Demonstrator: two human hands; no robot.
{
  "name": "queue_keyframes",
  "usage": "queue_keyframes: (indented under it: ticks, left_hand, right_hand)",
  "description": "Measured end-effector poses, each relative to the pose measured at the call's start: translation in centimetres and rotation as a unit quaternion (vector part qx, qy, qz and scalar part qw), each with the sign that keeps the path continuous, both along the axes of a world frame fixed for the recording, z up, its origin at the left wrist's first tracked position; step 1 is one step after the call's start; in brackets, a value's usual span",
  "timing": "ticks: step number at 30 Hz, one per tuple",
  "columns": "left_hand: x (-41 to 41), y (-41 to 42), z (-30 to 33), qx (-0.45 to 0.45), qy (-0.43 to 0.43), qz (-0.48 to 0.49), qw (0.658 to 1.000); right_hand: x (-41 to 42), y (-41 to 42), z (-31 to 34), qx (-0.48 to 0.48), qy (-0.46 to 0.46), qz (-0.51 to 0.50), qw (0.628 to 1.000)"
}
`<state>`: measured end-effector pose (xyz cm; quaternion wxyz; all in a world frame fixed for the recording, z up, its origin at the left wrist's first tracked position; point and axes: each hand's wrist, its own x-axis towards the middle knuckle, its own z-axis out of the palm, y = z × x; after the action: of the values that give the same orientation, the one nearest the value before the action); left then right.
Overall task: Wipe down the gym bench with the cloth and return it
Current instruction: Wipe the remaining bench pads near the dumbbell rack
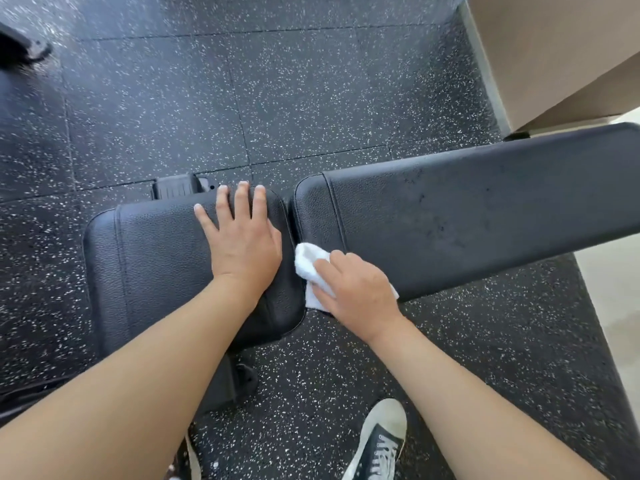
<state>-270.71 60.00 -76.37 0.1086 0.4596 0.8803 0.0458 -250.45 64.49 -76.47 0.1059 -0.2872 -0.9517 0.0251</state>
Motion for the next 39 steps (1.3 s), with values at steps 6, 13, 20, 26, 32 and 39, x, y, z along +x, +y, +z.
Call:
queue_keyframes:
  ticks: [6,13,20,26,32,39]
  left_hand:
    - [-0.8,1.0,1.4,-0.057,0.028,-0.164,0.984]
    - [4.3,8.5,2.2,0.033,-0.121,-0.086,0.988]
    - [10.0,13.0,-0.3,0.035,-0.040,0.114,0.992]
    - [10.4,13.2,-1.5,0.061,0.013,0.129,0.990]
    - [10.5,13.5,-2.0,0.061,0.042,0.122,0.990]
    - [10.4,13.6,-2.3,0.064,0.063,0.119,0.989]
  right_hand:
    - [9.3,4.4,2.2,-0.062,-0.030,-0.090,0.994]
    - [11.2,-1.1,1.3,-0.181,0.001,-0.289,0.940]
    - [14.7,4.0,1.3,-0.097,0.062,-0.304,0.946]
    - [14.2,7.3,-0.2,-0.009,0.100,-0.280,0.955]
    - [4.1,16.5,-0.9,-0.024,0.173,-0.329,0.928]
    - [-2.2,23.9,-0.5,-0.053,0.159,-0.305,0.937]
